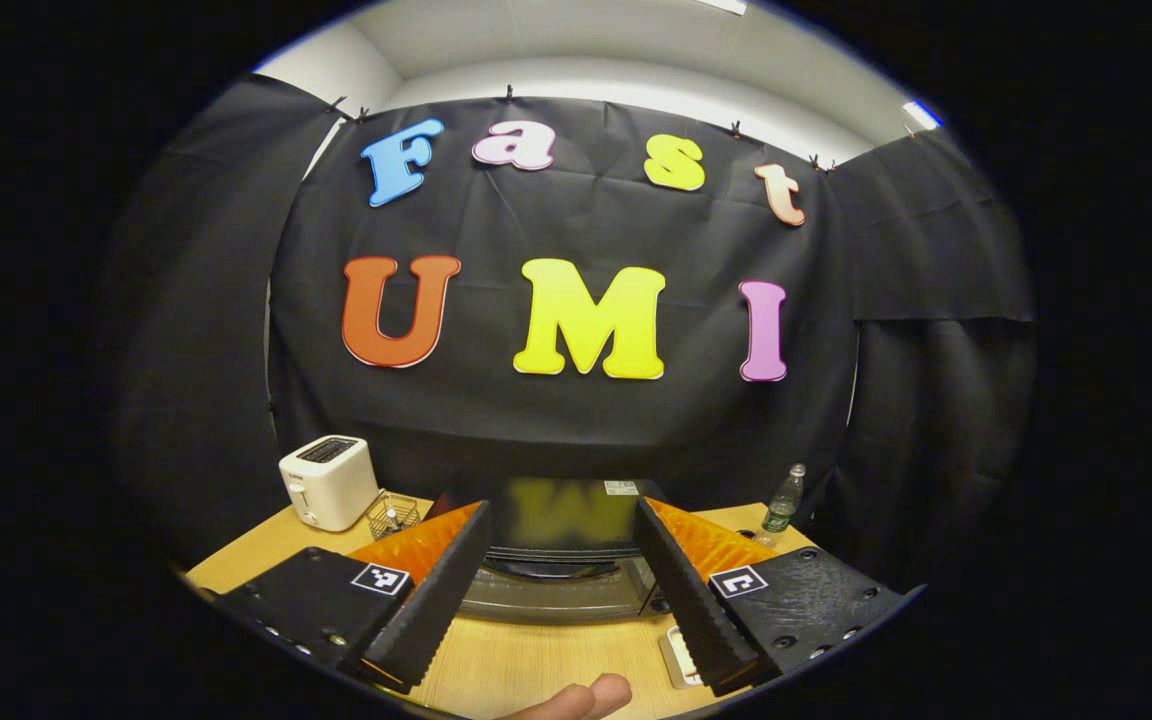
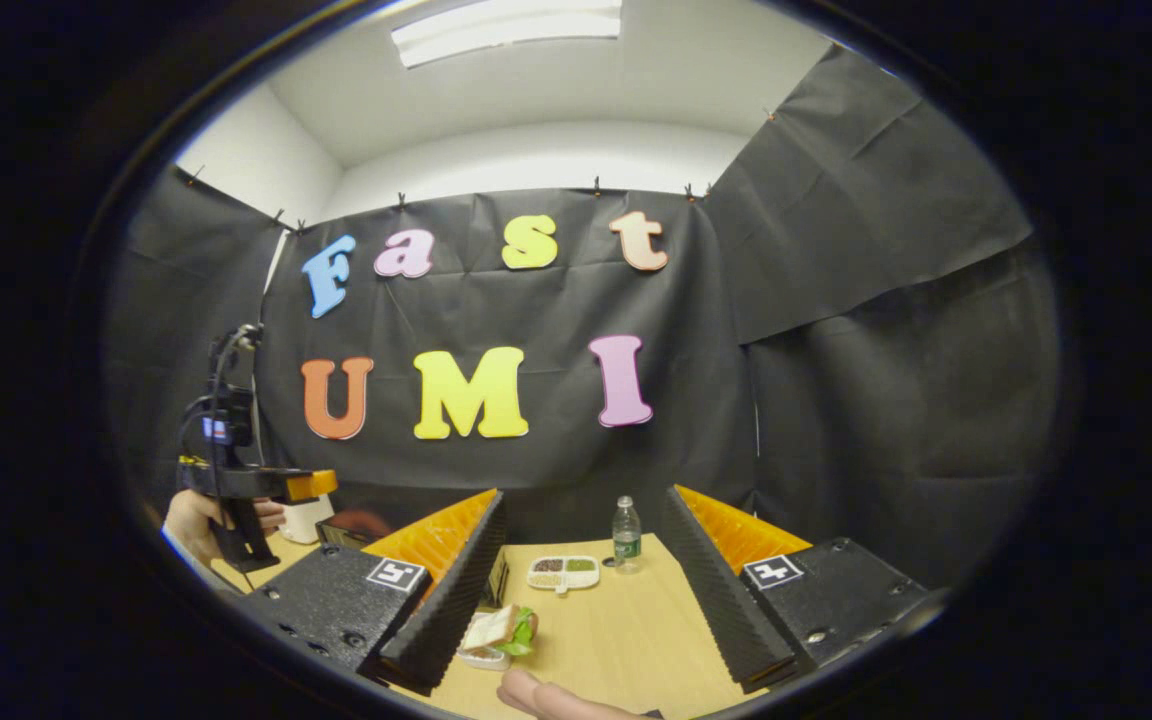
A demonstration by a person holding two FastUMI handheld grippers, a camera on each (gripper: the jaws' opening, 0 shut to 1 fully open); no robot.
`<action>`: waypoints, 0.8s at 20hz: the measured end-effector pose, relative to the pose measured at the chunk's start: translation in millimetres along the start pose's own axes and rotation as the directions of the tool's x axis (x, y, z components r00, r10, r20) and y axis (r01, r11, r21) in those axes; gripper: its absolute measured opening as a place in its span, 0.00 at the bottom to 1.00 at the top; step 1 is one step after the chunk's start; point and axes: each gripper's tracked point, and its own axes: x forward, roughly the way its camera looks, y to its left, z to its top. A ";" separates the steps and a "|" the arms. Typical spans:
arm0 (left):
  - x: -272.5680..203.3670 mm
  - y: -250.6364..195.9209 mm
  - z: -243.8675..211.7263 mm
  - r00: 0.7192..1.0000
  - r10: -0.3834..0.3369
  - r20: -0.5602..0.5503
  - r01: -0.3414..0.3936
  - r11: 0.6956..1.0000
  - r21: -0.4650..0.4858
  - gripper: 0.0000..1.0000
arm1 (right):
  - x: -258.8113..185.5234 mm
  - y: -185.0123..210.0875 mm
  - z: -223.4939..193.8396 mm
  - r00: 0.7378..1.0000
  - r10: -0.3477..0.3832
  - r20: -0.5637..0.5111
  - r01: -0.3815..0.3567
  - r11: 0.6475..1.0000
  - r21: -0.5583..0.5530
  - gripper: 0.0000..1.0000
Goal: Open the electric oven with the left hand, put the food in, and close the electric oven.
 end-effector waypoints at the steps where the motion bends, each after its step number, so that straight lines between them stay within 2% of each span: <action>1: 13.3 -0.6 -7.5 1.000 -0.002 -0.020 0.002 1.000 0.007 0.93 | 1.9 -0.4 -0.8 1.000 0.001 -0.003 -0.001 1.000 -0.002 1.00; 2: 27.0 1.9 -18.9 0.999 0.001 -0.050 0.000 1.000 0.016 0.93 | 3.9 -2.6 -1.8 1.000 0.000 -0.002 0.000 1.000 0.002 0.95; 4: 52.3 3.6 -43.3 0.994 0.005 -0.112 -0.001 0.999 0.037 0.94 | 4.9 -6.5 -4.4 1.000 -0.002 -0.002 0.002 1.000 0.001 0.95; 5: 62.1 6.6 -54.4 0.990 0.018 -0.141 -0.011 0.999 0.053 0.94 | 6.3 -9.1 -5.5 1.000 -0.007 0.000 0.007 1.000 0.000 1.00; 8: 84.2 14.3 -87.6 0.975 0.043 -0.218 -0.029 0.997 0.066 0.94 | 10.5 -14.5 -13.9 1.000 -0.016 -0.008 0.016 1.000 -0.001 0.95; 10: 94.0 13.4 -97.4 0.970 0.036 -0.241 -0.021 0.998 0.064 0.94 | 13.2 -18.4 -19.4 1.000 -0.020 -0.017 0.020 1.000 0.001 0.95; 11: 98.9 11.4 -99.7 0.970 0.023 -0.243 -0.008 0.998 0.062 0.94 | 14.5 -20.9 -22.2 0.999 -0.025 -0.022 0.025 1.000 0.003 1.00; 12: 103.5 6.4 -107.4 0.966 0.010 -0.259 0.004 0.999 0.054 0.94 | 15.8 -23.2 -26.3 0.999 -0.028 -0.029 0.028 1.000 0.004 1.00; 14: 103.2 12.4 -112.2 0.960 0.047 -0.277 -0.023 0.996 0.089 0.94 | 17.7 -26.8 -33.0 0.998 -0.035 -0.048 0.036 0.999 0.016 1.00; 15: 105.1 13.2 -110.4 0.962 0.043 -0.271 -0.018 0.995 0.096 0.98 | 17.6 -27.3 -35.0 0.998 -0.034 -0.055 0.036 0.999 0.020 0.95; 16: 101.5 12.2 -113.2 0.957 0.043 -0.288 -0.019 0.996 0.088 0.89 | 16.4 -28.1 -36.1 0.998 -0.035 -0.058 0.036 0.999 0.024 1.00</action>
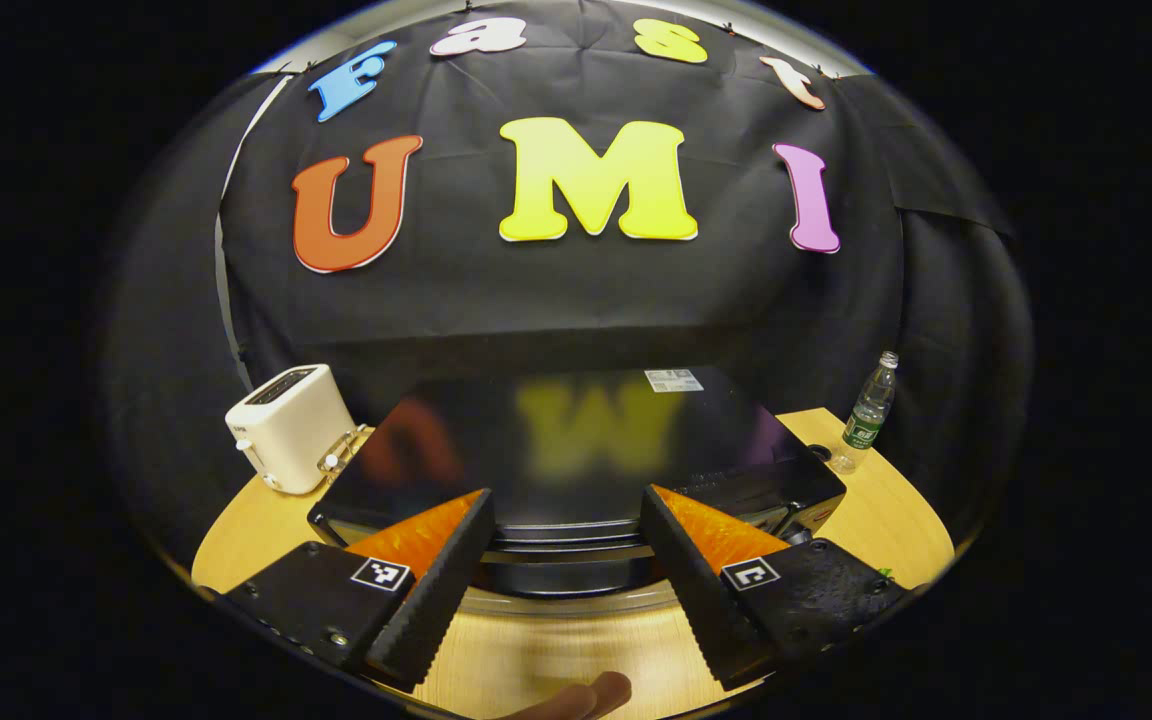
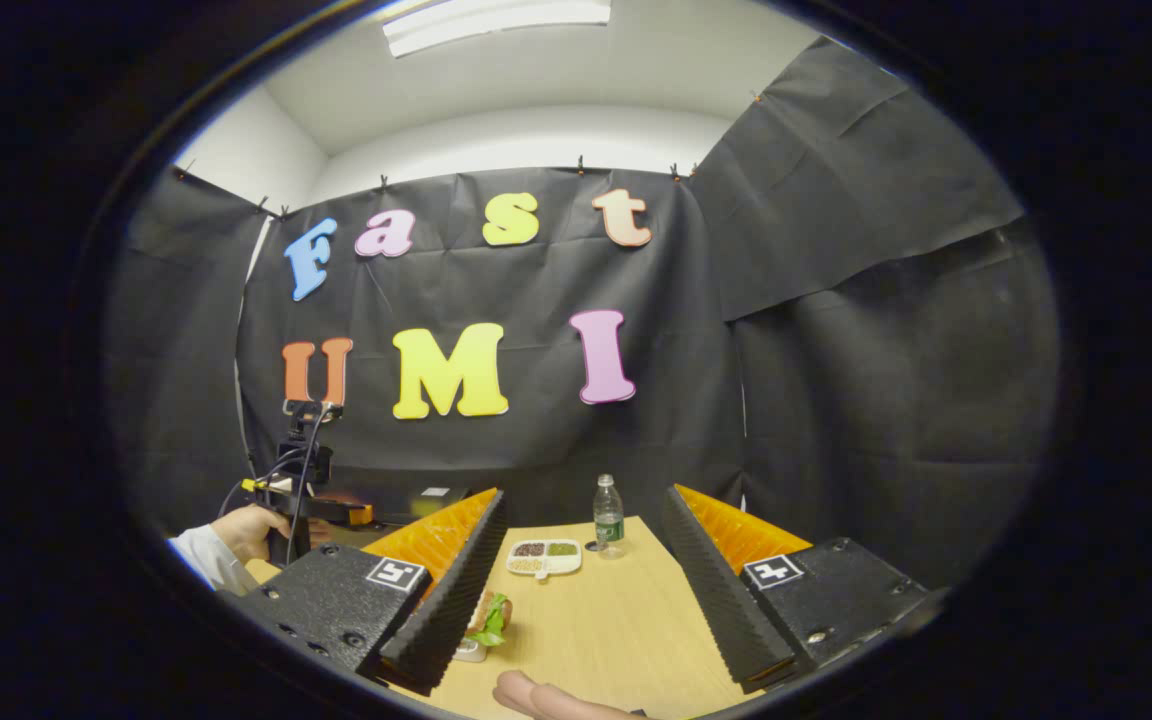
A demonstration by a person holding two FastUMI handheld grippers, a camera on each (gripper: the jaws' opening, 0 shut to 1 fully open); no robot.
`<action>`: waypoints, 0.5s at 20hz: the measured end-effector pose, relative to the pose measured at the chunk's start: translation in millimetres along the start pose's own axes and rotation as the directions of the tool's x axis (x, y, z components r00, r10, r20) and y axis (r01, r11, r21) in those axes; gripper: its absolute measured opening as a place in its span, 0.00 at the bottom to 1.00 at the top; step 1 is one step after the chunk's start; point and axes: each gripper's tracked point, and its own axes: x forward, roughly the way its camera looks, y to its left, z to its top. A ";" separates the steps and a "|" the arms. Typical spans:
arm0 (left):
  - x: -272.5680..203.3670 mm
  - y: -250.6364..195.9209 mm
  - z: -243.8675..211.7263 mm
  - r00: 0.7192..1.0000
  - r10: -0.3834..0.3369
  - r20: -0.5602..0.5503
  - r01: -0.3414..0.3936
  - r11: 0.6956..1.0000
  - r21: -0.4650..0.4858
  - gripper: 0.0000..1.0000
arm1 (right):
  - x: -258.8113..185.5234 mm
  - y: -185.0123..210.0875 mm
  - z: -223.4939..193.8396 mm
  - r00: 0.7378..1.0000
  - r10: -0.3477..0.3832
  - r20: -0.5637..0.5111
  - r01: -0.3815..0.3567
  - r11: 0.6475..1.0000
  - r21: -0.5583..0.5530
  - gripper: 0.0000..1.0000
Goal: Open the electric oven with the left hand, put the food in, and close the electric oven.
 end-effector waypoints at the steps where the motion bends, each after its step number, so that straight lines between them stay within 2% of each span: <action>1: -2.0 -2.0 -0.8 1.000 -0.003 -0.003 0.003 1.000 -0.002 0.98 | -1.0 -1.7 1.8 1.000 -0.004 0.003 0.004 1.000 0.002 0.95; 6: -16.0 -0.5 -10.1 0.999 -0.007 -0.035 0.007 1.000 -0.005 0.98 | -13.7 -8.0 8.4 1.000 -0.018 0.024 0.018 1.000 0.000 0.95; 7: -18.9 -1.5 -11.6 0.999 -0.009 -0.034 0.008 1.000 -0.009 0.99 | -15.9 -8.2 9.1 0.999 -0.018 0.026 0.018 1.000 0.003 1.00; 8: -23.7 -1.5 -14.3 0.999 -0.008 -0.034 0.008 1.000 -0.008 0.99 | -18.0 -7.7 8.1 1.000 -0.016 0.024 0.016 1.000 0.005 1.00; 9: -25.9 -1.6 -14.0 0.999 -0.009 -0.034 0.009 1.000 -0.001 0.99 | -20.5 -7.5 7.1 1.000 -0.016 0.022 0.015 1.000 0.006 0.95; 10: -28.9 -0.5 -18.6 0.999 -0.009 -0.038 0.009 1.000 -0.003 0.99 | -22.4 -7.5 6.2 1.000 -0.015 0.017 0.015 1.000 0.007 1.00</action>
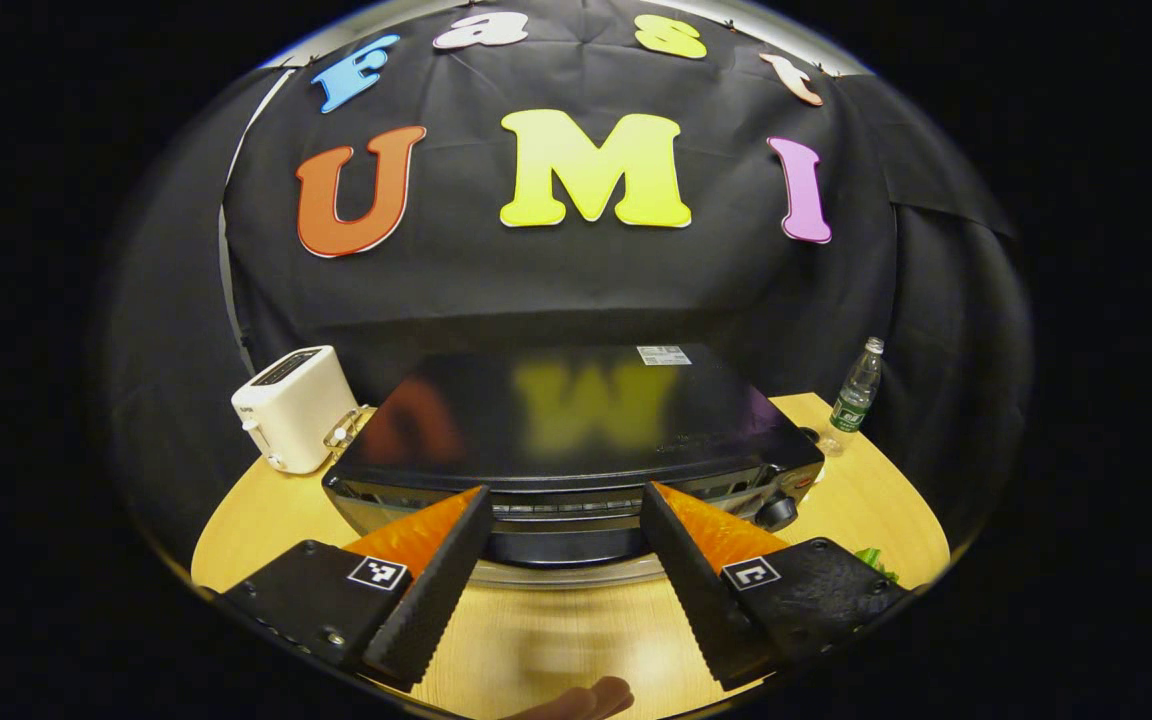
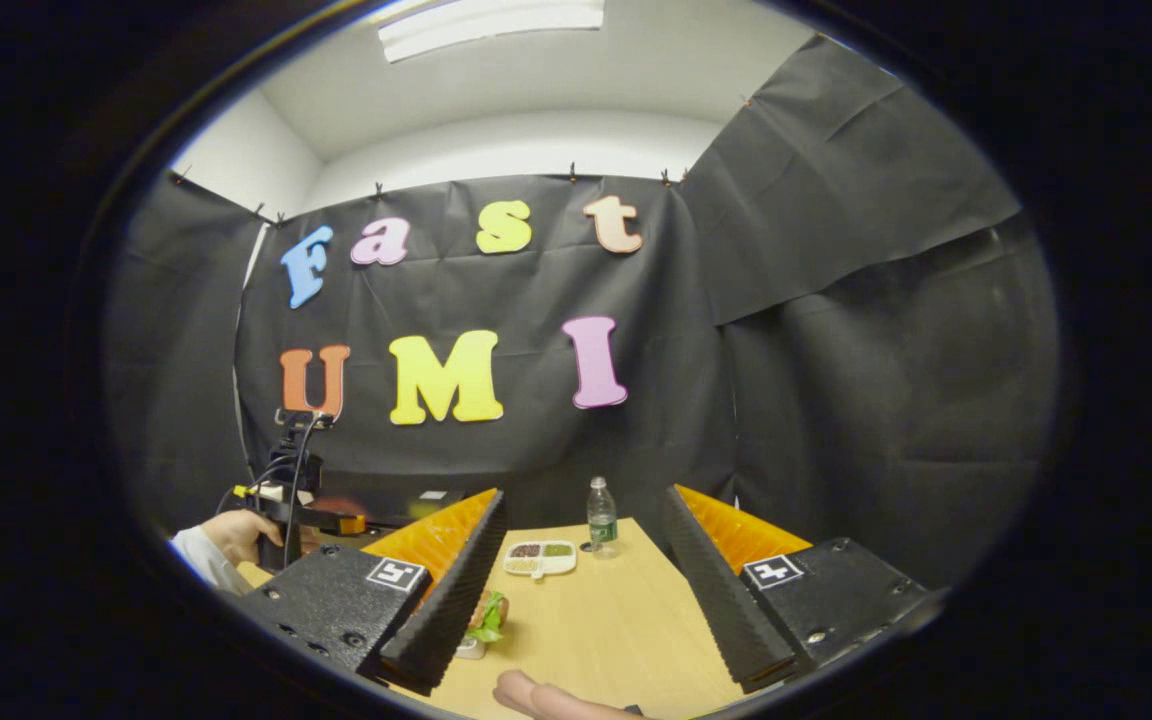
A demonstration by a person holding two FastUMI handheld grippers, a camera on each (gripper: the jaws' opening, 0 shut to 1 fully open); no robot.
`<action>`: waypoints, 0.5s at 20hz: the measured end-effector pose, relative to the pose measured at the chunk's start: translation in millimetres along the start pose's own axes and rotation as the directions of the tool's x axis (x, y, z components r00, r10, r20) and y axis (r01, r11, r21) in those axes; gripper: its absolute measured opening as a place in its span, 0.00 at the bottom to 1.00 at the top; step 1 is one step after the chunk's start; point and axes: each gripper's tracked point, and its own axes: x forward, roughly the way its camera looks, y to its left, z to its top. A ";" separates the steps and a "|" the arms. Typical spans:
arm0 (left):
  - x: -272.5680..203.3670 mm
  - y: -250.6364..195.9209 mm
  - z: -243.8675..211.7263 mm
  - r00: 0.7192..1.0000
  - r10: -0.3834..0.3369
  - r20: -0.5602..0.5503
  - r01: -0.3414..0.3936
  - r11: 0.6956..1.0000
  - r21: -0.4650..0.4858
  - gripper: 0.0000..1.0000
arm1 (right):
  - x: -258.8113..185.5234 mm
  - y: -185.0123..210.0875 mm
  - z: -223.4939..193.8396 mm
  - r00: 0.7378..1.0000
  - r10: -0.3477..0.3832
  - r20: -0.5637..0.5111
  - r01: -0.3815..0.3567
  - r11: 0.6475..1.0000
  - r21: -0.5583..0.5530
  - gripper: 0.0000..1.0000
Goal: Open the electric oven with the left hand, put the food in, and close the electric oven.
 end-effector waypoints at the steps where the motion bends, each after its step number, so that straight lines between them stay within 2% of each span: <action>1: -3.8 -0.6 -2.6 1.000 0.002 0.002 -0.002 1.000 -0.010 0.99 | -1.9 0.1 -0.3 1.000 0.001 -0.003 -0.001 1.000 0.001 1.00; 5: -21.8 -4.1 -18.1 0.999 0.005 0.038 -0.005 1.000 -0.007 0.99 | -9.6 -4.1 0.0 1.000 -0.011 -0.003 0.011 1.000 0.004 1.00; 6: -26.0 -3.6 -21.8 0.999 0.007 0.053 -0.007 1.000 -0.008 0.99 | -11.3 -5.5 -0.5 1.000 -0.018 -0.004 0.018 1.000 0.005 0.95; 9: -40.7 -4.4 -40.8 0.997 0.015 0.076 -0.015 1.000 -0.003 0.99 | -17.6 -7.6 -3.2 0.999 -0.029 -0.016 0.029 0.999 0.014 0.95; 10: -45.9 -6.1 -48.8 0.996 0.017 0.082 -0.017 1.000 -0.008 0.99 | -20.3 -8.0 -4.7 0.999 -0.031 -0.018 0.031 0.999 0.017 1.00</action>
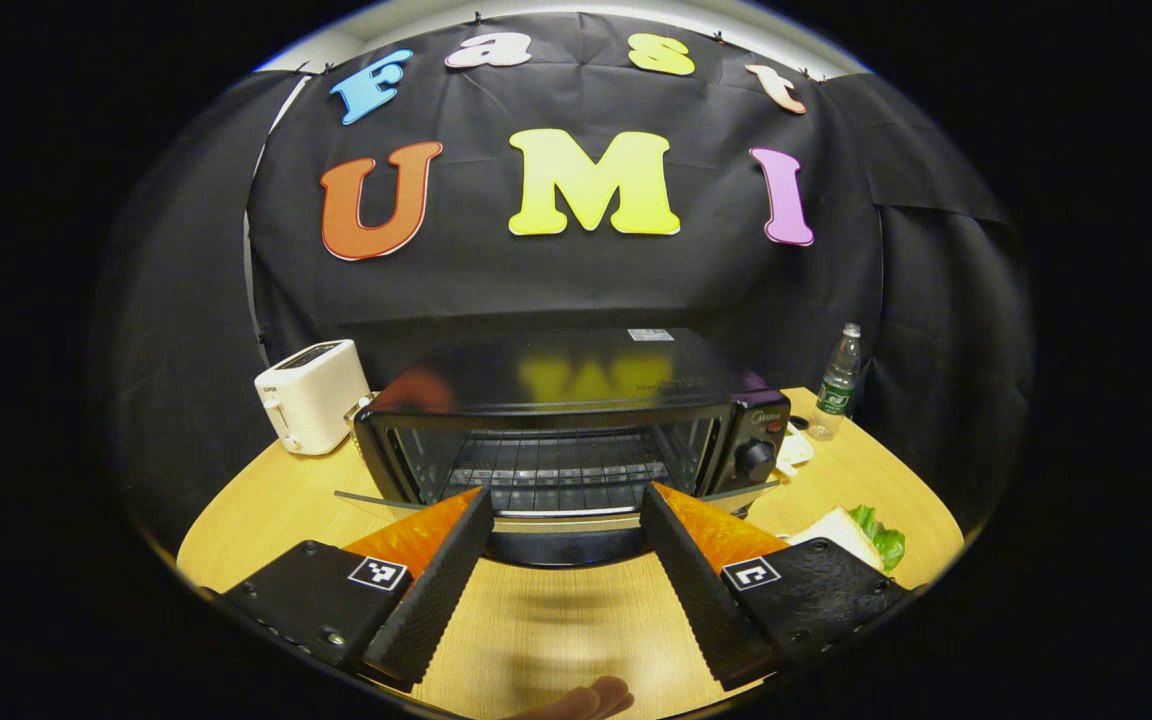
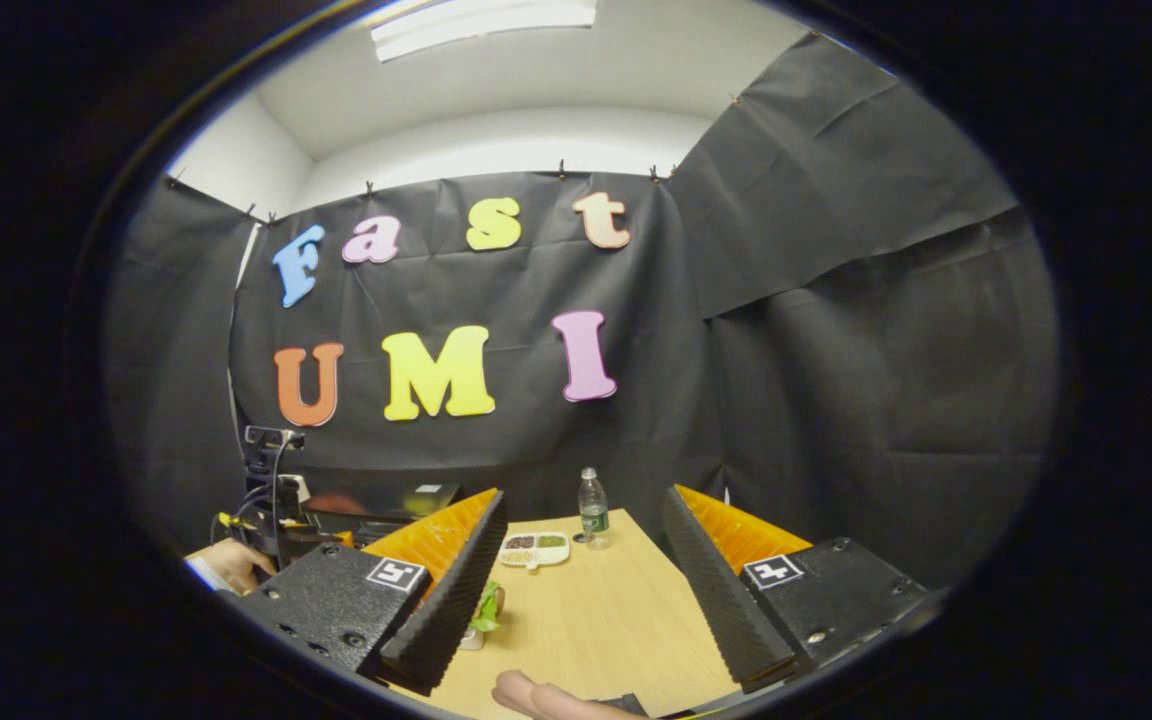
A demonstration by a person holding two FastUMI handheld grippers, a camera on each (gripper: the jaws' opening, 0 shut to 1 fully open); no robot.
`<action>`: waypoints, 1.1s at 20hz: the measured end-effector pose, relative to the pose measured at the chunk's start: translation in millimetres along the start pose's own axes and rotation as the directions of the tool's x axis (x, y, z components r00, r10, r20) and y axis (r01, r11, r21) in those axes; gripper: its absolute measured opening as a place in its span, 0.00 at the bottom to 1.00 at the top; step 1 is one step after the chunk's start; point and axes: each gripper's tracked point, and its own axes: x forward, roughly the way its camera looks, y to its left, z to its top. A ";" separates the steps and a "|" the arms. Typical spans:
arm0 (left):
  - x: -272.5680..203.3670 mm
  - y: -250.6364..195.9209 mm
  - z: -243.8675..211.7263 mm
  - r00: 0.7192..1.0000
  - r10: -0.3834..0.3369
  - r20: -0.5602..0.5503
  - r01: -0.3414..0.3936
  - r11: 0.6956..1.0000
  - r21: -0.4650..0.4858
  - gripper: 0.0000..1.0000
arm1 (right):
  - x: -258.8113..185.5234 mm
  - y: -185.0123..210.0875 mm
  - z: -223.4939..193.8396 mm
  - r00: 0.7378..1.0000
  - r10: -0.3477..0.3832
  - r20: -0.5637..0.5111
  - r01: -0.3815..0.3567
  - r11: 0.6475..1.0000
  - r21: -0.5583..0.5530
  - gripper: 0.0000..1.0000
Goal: Open the electric oven with the left hand, put the food in, and close the electric oven.
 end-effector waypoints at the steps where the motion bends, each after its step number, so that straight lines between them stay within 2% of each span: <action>1: -4.9 -0.5 -7.6 1.000 0.004 0.007 -0.004 1.000 0.003 0.99 | -2.0 -1.1 -0.3 1.000 -0.004 -0.002 0.004 1.000 0.002 1.00; 3: -15.6 -1.4 -26.1 1.000 0.014 0.016 -0.014 1.000 0.008 0.99 | -5.1 -2.4 -0.8 1.000 -0.011 -0.003 0.011 1.000 0.001 1.00; 4: -21.9 -3.1 -38.2 1.000 0.015 0.019 -0.015 1.000 0.008 0.98 | -6.0 -3.1 -2.7 1.000 -0.015 -0.007 0.015 1.000 0.002 0.95; 5: -26.2 -4.1 -53.4 1.000 0.017 0.004 -0.017 1.000 -0.004 0.99 | -7.4 -2.9 -3.7 1.000 -0.016 -0.012 0.016 1.000 0.004 1.00; 7: -31.3 -6.3 -82.0 0.999 0.016 -0.028 -0.017 1.000 -0.003 0.98 | -8.1 0.9 -6.1 1.000 -0.016 -0.017 0.016 1.000 0.009 1.00; 8: -33.3 -5.9 -93.8 0.999 0.017 -0.039 -0.017 1.000 0.001 0.98 | -7.4 3.2 -10.3 1.000 -0.014 -0.025 0.014 1.000 0.008 0.95; 9: -32.2 -6.5 -103.9 0.998 0.016 -0.054 -0.016 1.000 0.004 0.98 | -6.4 6.4 -12.6 0.999 -0.011 -0.034 0.012 1.000 0.004 1.00; 10: -33.0 -7.9 -116.0 0.996 0.015 -0.083 -0.016 1.000 -0.005 0.98 | -5.3 8.9 -15.0 0.999 -0.009 -0.041 0.009 1.000 0.004 0.95; 13: -29.2 -11.2 -137.2 0.992 0.012 -0.128 -0.018 0.999 -0.046 0.95 | 0.6 19.9 -15.9 0.999 0.004 -0.045 -0.004 1.000 -0.003 0.95; 14: -29.2 -11.5 -140.7 0.991 0.013 -0.136 -0.019 0.999 -0.046 0.95 | 5.0 20.1 -19.4 0.999 0.001 -0.052 -0.001 1.000 -0.007 1.00; 15: -29.0 -12.1 -138.6 0.992 0.013 -0.127 -0.018 0.999 -0.037 0.95 | 8.7 21.8 -21.4 0.998 0.001 -0.059 -0.002 1.000 -0.010 1.00; 16: -27.5 -12.4 -137.1 0.994 0.014 -0.111 -0.017 0.999 -0.026 0.82 | 11.6 25.0 -23.4 0.998 0.005 -0.067 -0.006 1.000 -0.012 0.95; 17: -26.8 -12.8 -137.1 0.994 0.014 -0.104 -0.016 1.000 -0.023 0.93 | 15.3 28.1 -25.3 0.997 0.010 -0.076 -0.011 1.000 -0.013 0.95; 18: -27.4 -12.8 -140.5 0.993 0.015 -0.114 -0.018 1.000 -0.025 0.93 | 19.9 30.5 -28.2 0.996 0.018 -0.086 -0.019 1.000 -0.015 1.00; 19: -30.4 -10.7 -143.4 0.991 0.019 -0.130 -0.022 0.999 -0.026 0.93 | 25.7 33.9 -30.8 0.995 0.029 -0.099 -0.031 0.999 -0.021 0.95; 22: -48.9 -1.0 -145.5 0.983 0.042 -0.176 -0.051 0.997 -0.049 0.96 | 51.6 43.6 -44.1 0.985 0.073 -0.156 -0.078 0.997 -0.026 0.95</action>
